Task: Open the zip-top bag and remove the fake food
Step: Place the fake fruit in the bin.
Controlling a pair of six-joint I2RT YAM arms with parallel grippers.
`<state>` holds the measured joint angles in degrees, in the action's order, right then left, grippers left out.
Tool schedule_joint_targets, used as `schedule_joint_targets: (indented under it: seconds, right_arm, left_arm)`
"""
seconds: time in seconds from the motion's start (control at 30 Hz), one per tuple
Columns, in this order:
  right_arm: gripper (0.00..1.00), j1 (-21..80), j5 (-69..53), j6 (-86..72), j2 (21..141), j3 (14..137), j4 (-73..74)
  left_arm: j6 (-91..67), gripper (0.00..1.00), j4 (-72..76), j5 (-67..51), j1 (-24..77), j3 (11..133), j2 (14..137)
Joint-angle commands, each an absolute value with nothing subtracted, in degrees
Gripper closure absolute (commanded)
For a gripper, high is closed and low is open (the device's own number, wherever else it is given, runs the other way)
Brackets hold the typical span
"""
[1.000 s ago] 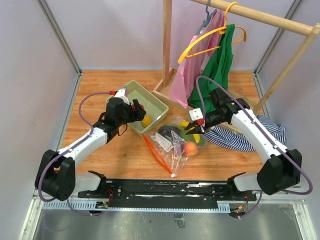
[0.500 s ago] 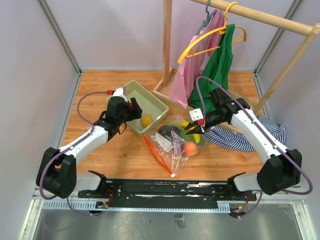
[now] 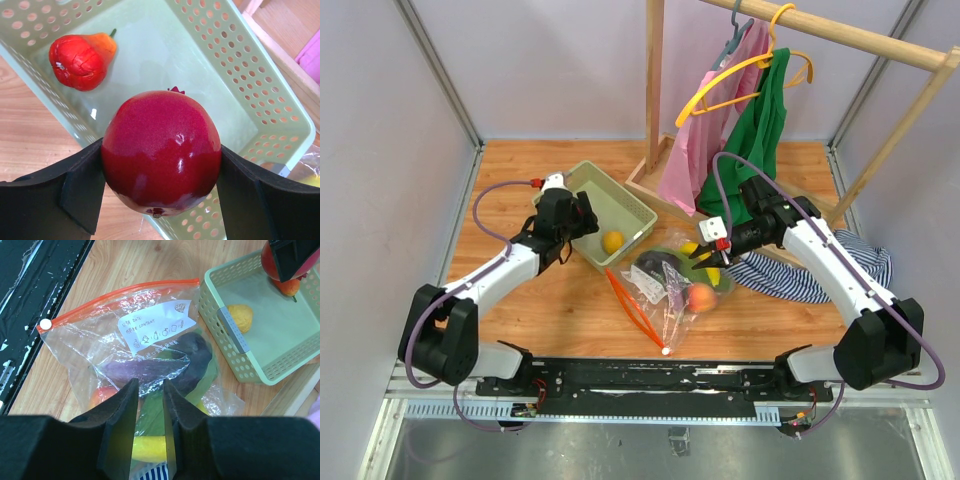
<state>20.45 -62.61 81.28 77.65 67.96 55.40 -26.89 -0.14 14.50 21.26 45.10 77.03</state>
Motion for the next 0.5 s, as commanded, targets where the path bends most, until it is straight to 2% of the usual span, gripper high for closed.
schedule_joint_targets:
  seconds: [0.0, 0.1, 0.17, 0.27, 0.47]
  right_arm:
    - [0.72, 19.42, -64.44, 82.19, 77.65, 67.74, 56.73]
    - [0.72, 19.45, -64.47, 82.23, 77.61, 67.61, 56.76]
    - [0.72, 19.41, -64.46, 82.34, 77.61, 67.56, 56.69]
    - [0.71, 19.34, -64.45, 82.52, 77.72, 67.43, 56.65]
    - [0.69, 19.34, -64.51, 82.60, 77.65, 67.35, 56.67]
  left_arm:
    - [-28.01, 0.38, -0.62, 17.85, 20.47, 47.26, 77.98]
    - [-28.92, 0.16, -1.77, 19.47, 20.39, 48.08, 78.83]
    - [-29.62, 0.06, -3.30, 20.65, 20.27, 49.05, 79.37]
    - [-29.94, 0.01, -5.06, 21.54, 20.22, 50.39, 79.95]
    - [-29.50, 0.01, -4.56, 20.99, 20.26, 49.99, 78.76]
